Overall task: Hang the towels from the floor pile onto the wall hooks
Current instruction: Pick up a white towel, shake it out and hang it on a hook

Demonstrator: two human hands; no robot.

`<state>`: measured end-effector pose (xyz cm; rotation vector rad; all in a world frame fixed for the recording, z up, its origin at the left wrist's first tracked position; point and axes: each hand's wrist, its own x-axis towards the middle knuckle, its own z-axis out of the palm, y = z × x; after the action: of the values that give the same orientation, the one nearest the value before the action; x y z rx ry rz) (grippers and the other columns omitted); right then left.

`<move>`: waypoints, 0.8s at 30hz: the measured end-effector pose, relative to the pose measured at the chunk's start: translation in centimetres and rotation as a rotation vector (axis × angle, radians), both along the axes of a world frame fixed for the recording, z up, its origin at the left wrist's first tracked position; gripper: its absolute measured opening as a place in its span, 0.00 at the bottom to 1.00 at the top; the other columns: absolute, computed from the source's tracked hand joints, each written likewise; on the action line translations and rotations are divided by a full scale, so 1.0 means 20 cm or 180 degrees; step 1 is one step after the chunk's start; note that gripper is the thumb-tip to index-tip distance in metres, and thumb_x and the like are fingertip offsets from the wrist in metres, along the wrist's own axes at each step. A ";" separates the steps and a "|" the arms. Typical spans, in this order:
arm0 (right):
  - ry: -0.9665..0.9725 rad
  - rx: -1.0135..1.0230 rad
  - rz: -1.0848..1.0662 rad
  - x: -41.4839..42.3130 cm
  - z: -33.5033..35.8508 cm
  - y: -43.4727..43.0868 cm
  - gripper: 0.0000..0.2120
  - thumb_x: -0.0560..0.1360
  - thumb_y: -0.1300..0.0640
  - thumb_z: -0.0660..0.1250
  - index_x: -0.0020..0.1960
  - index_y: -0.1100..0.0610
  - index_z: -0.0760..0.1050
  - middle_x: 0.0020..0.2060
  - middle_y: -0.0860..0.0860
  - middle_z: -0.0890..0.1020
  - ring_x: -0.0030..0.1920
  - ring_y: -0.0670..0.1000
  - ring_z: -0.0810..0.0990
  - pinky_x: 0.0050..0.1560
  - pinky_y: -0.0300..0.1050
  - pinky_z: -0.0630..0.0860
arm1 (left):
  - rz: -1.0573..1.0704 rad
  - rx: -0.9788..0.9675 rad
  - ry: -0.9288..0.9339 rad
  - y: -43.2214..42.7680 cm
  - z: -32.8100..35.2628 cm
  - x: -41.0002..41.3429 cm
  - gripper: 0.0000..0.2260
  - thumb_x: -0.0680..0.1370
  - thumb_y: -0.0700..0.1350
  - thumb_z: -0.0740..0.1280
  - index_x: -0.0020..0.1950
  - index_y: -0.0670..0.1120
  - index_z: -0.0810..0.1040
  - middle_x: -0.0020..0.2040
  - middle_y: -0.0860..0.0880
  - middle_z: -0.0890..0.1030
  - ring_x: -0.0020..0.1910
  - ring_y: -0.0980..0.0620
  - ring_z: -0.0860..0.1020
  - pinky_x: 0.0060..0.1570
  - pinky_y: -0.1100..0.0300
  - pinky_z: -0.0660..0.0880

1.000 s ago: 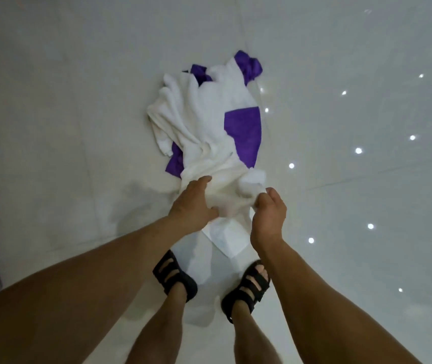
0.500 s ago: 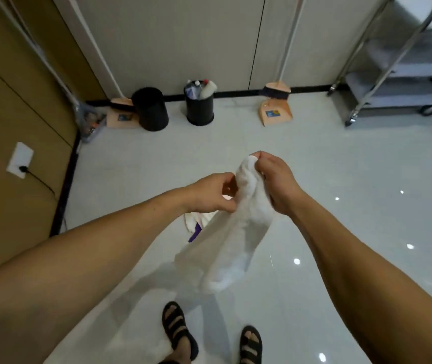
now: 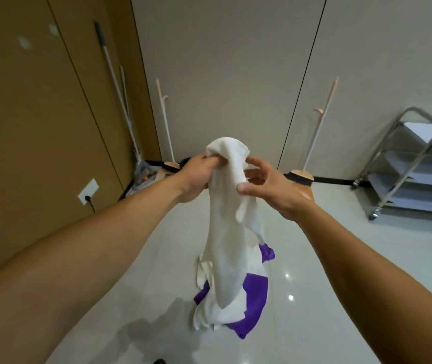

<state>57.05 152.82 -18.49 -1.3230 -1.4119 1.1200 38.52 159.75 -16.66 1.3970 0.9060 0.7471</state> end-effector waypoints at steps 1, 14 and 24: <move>-0.0180 -0.0078 0.0213 -0.02 -0.01 -0.01 0.37 0.64 0.53 0.81 0.69 0.51 0.69 0.57 0.49 0.81 0.56 0.46 0.81 0.57 0.43 0.78 | 0.0096 -0.0007 -0.0092 -0.01 0.06 -0.02 0.07 0.79 0.48 0.63 0.52 0.48 0.79 0.42 0.53 0.85 0.40 0.55 0.84 0.34 0.61 0.79; -0.1539 0.0579 -0.0331 -0.32 0.35 0.20 0.11 0.76 0.55 0.66 0.42 0.63 0.79 0.35 0.55 0.81 0.36 0.51 0.78 0.35 0.41 0.74 | 0.1013 0.0149 0.0135 -0.08 0.21 -0.57 0.21 0.62 0.56 0.78 0.50 0.50 0.80 0.45 0.49 0.85 0.44 0.47 0.84 0.39 0.54 0.81; 0.1263 0.0344 0.0420 -0.85 0.63 0.43 0.06 0.76 0.57 0.68 0.49 0.60 0.80 0.41 0.56 0.84 0.42 0.55 0.83 0.45 0.54 0.81 | 0.0501 0.0371 0.0289 0.03 0.20 -0.73 0.16 0.71 0.42 0.76 0.56 0.51 0.78 0.45 0.54 0.85 0.45 0.56 0.83 0.46 0.58 0.81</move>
<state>39.96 161.52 -5.81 -0.8812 -1.2547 1.2915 23.94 160.38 -12.58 1.4835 1.0669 0.8726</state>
